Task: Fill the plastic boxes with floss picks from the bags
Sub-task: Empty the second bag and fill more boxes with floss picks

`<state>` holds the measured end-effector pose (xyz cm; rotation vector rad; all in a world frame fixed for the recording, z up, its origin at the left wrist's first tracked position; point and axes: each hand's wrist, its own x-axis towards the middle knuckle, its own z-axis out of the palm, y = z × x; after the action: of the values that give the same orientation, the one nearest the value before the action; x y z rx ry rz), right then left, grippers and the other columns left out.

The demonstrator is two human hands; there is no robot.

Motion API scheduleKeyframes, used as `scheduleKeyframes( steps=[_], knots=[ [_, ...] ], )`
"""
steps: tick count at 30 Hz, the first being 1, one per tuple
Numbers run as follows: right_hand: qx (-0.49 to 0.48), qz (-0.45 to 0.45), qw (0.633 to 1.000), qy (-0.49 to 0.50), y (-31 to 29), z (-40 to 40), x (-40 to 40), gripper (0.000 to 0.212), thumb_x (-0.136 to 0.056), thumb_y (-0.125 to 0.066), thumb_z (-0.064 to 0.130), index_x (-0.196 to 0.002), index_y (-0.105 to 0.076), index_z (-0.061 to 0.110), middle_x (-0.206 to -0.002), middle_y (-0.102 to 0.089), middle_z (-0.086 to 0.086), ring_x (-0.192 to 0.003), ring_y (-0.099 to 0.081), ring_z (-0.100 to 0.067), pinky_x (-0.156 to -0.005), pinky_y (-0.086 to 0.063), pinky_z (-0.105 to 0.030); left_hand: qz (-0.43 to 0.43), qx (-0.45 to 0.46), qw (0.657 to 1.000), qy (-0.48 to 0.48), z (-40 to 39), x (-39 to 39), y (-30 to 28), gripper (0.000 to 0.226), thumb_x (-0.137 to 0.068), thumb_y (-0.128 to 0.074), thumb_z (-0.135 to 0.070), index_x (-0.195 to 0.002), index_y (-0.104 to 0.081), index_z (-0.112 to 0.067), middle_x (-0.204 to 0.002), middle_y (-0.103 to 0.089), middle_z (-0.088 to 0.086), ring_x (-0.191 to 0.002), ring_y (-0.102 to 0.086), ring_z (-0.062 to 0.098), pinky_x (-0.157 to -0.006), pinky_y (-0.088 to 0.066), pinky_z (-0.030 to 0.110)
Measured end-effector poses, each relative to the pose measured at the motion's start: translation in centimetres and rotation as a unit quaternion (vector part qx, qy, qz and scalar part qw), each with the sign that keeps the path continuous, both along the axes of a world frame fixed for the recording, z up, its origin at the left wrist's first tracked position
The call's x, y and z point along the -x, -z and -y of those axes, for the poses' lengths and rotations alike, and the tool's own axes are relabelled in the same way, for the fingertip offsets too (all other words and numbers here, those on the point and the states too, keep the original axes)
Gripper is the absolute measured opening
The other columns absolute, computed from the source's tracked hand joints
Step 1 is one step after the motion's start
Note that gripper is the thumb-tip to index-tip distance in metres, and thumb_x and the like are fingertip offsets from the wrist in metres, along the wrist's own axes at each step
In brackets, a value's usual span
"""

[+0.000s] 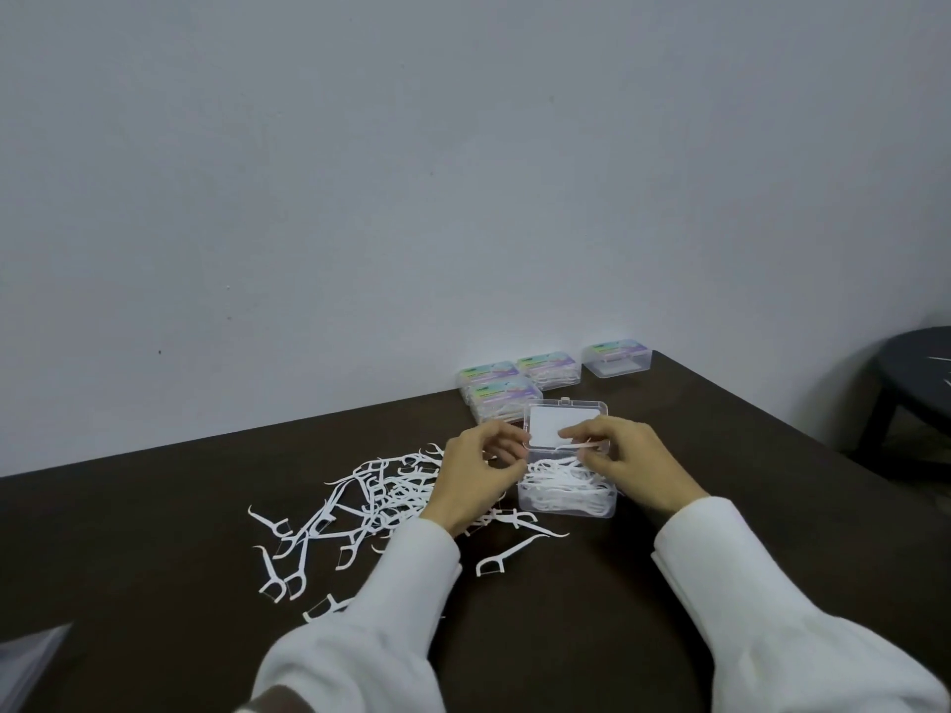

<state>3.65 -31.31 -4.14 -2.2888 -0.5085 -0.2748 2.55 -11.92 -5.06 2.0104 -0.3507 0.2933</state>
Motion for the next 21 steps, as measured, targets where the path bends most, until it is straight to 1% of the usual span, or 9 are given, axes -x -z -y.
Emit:
scheduleKeyframes(
  steps=[2, 4, 7, 11, 14, 16, 18, 19, 21],
  knots=[
    [-0.009, -0.001, 1.000, 0.005, 0.0, 0.1, 0.0, 0.030, -0.086, -0.060, 0.002, -0.112, -0.065, 0.015, -0.102, -0.061, 0.008, -0.091, -0.055, -0.001, -0.075, -0.041, 0.001, -0.007, 0.016, 1.000, 0.005, 0.0, -0.1, 0.1, 0.023, -0.077, -0.065, 0.006, -0.093, -0.070, -0.009, -0.080, -0.069, 0.005, -0.066, -0.058, -0.001, -0.064, -0.046, 0.010],
    [-0.014, -0.006, 1.000, 0.007, -0.1, 0.1, 0.0, 0.027, -0.085, -0.061, 0.000, -0.106, -0.067, 0.016, -0.096, -0.064, 0.006, -0.088, -0.060, -0.003, -0.075, -0.047, -0.005, -0.003, 0.030, 1.000, 0.003, 0.2, -0.2, -0.1, 0.021, -0.076, -0.070, 0.005, -0.093, -0.070, -0.008, -0.081, -0.070, 0.007, -0.067, -0.061, 0.002, -0.064, -0.048, 0.011],
    [-0.020, -0.009, 1.000, -0.002, -0.2, 0.1, 0.1, 0.026, -0.085, -0.060, -0.003, -0.099, -0.067, 0.017, -0.091, -0.068, 0.003, -0.085, -0.064, -0.002, -0.084, -0.052, -0.017, 0.000, 0.051, 0.999, 0.004, 0.6, -0.3, -0.1, 0.025, -0.072, -0.076, 0.002, -0.094, -0.069, -0.008, -0.081, -0.071, 0.006, -0.070, -0.066, 0.007, -0.067, -0.051, 0.014],
    [-0.030, 0.007, 0.999, -0.006, -0.2, 0.4, 0.2, 0.023, -0.084, -0.061, 0.000, -0.096, -0.068, 0.018, -0.090, -0.068, 0.005, -0.085, -0.064, -0.001, -0.078, -0.049, -0.008, 0.005, 0.057, 0.998, 0.000, 1.3, -0.2, 0.1, 0.022, -0.075, -0.075, 0.000, -0.094, -0.069, -0.009, -0.083, -0.071, 0.004, -0.074, -0.067, 0.007, -0.071, -0.053, 0.016],
    [-0.009, -0.007, 1.000, 0.000, -0.4, 1.2, 0.2, 0.018, -0.082, -0.067, 0.011, -0.094, -0.068, 0.024, -0.090, -0.067, 0.008, -0.083, -0.062, -0.001, -0.071, -0.046, -0.004, 0.026, 0.030, 0.999, -0.010, 1.0, -0.4, 0.1, 0.015, -0.080, -0.073, -0.009, -0.094, -0.070, -0.015, -0.086, -0.071, -0.003, -0.078, -0.066, 0.001, -0.073, -0.050, 0.011],
    [0.006, -0.037, 0.999, -0.005, -0.5, 1.6, 0.2, 0.018, -0.080, -0.070, 0.016, -0.096, -0.067, 0.025, -0.095, -0.066, 0.009, -0.087, -0.060, -0.001, -0.071, -0.043, -0.004, 0.022, -0.008, 1.000, -0.002, 0.6, -0.5, 0.1, 0.018, -0.080, -0.075, -0.021, -0.097, -0.071, -0.022, -0.094, -0.070, -0.010, -0.086, -0.063, -0.002, -0.077, -0.045, 0.007],
    [0.015, -0.069, 0.997, -0.018, -0.5, 1.9, 0.1, 0.020, -0.080, -0.072, 0.022, -0.098, -0.065, 0.028, -0.101, -0.064, 0.012, -0.091, -0.058, 0.000, -0.072, -0.042, -0.005, 0.001, -0.049, 0.999, 0.020, 0.3, -0.5, 0.3, 0.028, -0.080, -0.073, -0.029, -0.108, -0.068, -0.030, -0.111, -0.065, -0.015, -0.102, -0.057, -0.002, -0.089, -0.041, 0.012],
    [0.021, -0.084, 0.996, -0.025, -0.5, 2.1, 0.1, 0.021, -0.079, -0.072, 0.025, -0.098, -0.064, 0.030, -0.102, -0.063, 0.014, -0.092, -0.057, 0.002, -0.073, -0.041, -0.005, -0.008, -0.069, 0.997, 0.035, 0.2, -0.6, 0.4, 0.034, -0.083, -0.071, -0.030, -0.116, -0.064, -0.032, -0.121, -0.060, -0.017, -0.110, -0.051, -0.002, -0.095, -0.038, 0.016],
    [0.034, -0.107, 0.993, -0.033, -0.4, 2.3, 0.1, 0.023, -0.077, -0.074, 0.028, -0.097, -0.062, 0.033, -0.103, -0.061, 0.017, -0.094, -0.055, 0.003, -0.077, -0.039, -0.007, -0.028, -0.099, 0.992, 0.070, 0.2, -0.5, 0.6, 0.042, -0.088, -0.065, -0.028, -0.129, -0.055, -0.032, -0.133, -0.049, -0.018, -0.119, -0.040, -0.005, -0.102, -0.030, 0.018]
  ],
)
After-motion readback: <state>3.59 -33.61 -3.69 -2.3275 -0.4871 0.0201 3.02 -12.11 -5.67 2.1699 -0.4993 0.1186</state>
